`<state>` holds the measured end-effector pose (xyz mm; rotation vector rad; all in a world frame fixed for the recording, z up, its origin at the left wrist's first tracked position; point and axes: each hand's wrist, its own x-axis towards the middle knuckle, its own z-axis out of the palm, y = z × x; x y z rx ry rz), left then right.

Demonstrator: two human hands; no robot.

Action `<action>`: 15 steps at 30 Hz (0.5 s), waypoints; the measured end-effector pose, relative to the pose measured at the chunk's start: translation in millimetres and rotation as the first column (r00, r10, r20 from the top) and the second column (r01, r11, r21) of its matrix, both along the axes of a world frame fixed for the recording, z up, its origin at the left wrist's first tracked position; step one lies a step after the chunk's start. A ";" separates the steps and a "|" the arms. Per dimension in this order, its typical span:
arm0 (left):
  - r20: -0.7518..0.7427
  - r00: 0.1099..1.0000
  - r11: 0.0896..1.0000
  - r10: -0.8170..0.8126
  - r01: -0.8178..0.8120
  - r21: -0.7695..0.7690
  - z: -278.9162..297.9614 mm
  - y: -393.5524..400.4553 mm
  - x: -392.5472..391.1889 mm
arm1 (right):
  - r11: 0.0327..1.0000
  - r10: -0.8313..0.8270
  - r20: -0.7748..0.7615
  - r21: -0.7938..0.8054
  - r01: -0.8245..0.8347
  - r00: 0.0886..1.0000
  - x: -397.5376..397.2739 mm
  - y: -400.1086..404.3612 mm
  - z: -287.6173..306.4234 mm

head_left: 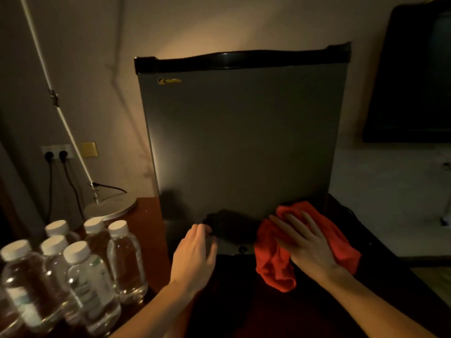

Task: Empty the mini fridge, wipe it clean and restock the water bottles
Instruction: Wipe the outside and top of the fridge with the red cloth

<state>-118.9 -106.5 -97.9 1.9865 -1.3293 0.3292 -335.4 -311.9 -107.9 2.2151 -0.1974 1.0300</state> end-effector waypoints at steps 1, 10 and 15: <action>0.022 1.000 1.000 0.011 -0.011 0.012 0.4 -2.4 -0.8 | 0.999 0.034 0.004 0.006 -0.035 0.999 9.9 6.6 4.5; 0.070 0.997 0.991 0.043 -0.034 -0.128 17.9 -20.8 -11.2 | 0.979 0.200 0.053 -0.036 -0.198 0.978 69.7 33.1 78.7; 0.173 0.984 0.984 0.049 -0.018 -0.178 31.6 -31.1 -19.1 | 0.996 0.041 0.399 0.062 -0.071 0.916 13.5 0.3 119.4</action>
